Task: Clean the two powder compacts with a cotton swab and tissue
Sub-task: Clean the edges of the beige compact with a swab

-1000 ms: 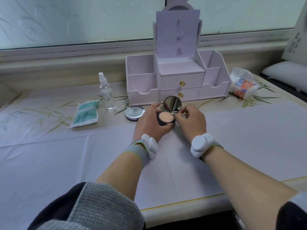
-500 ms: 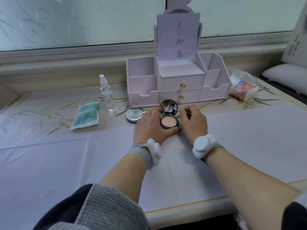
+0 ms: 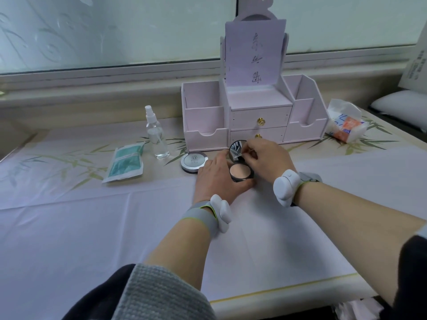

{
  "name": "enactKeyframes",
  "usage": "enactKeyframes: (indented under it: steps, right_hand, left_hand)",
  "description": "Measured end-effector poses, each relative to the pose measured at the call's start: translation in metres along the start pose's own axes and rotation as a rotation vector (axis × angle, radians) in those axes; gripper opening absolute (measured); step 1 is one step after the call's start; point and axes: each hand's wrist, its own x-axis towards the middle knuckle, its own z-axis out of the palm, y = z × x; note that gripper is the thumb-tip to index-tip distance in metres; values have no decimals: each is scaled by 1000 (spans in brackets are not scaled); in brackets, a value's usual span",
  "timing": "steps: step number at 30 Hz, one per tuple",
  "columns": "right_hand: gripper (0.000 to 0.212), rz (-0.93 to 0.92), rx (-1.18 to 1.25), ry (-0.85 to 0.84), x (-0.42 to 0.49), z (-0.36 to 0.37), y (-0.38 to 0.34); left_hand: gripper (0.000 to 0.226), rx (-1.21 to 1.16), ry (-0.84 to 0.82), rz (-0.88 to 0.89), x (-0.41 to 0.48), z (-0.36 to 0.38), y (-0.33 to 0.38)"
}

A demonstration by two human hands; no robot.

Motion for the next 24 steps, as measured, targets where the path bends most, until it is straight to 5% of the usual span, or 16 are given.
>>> enactKeyframes:
  steps: [9,24]
  right_hand:
    - [18,-120,-185,-135,13,-2,1]
    - [19,-241,-367,-7,32,-6,-14]
  left_hand:
    - [75,35,-11,3,2,0,-1]
    - [79,35,-51,-14,5,0,-3]
